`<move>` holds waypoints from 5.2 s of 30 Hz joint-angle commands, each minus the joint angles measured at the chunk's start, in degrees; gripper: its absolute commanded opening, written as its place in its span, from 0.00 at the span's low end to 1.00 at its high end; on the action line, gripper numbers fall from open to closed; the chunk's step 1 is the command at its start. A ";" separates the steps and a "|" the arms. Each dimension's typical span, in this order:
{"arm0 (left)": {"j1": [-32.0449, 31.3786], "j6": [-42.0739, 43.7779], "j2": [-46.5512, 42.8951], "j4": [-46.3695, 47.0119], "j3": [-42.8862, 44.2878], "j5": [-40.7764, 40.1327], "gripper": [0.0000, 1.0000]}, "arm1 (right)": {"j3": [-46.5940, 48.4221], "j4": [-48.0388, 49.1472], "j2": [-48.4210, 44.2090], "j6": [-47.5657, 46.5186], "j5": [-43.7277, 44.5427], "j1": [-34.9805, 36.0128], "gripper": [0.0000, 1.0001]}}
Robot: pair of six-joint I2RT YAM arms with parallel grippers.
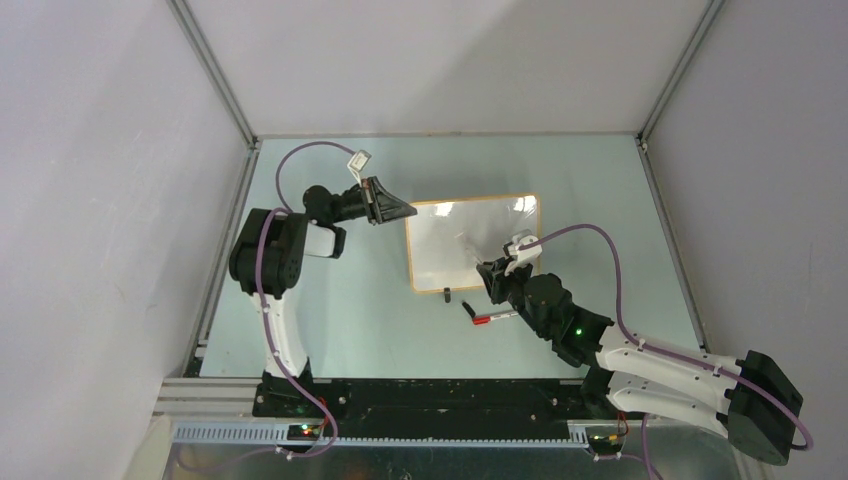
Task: Write a sentence on the whiteboard
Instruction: Hold the whiteboard at the center of the board.
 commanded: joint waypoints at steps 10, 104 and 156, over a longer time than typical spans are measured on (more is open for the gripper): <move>-0.26 0.46 -0.85 2.92 1.87 2.24 0.04 | 1.72 1.53 -0.32 -0.87 1.03 0.31 0.00; -4.65 39.86 -35.35 -80.21 -5.02 -80.55 0.78 | 1.72 0.96 -0.87 -0.63 1.86 0.22 0.00; -8.43 42.12 -28.65 -72.94 -2.44 -64.39 0.74 | 1.72 1.05 -0.99 -0.85 1.27 0.26 0.00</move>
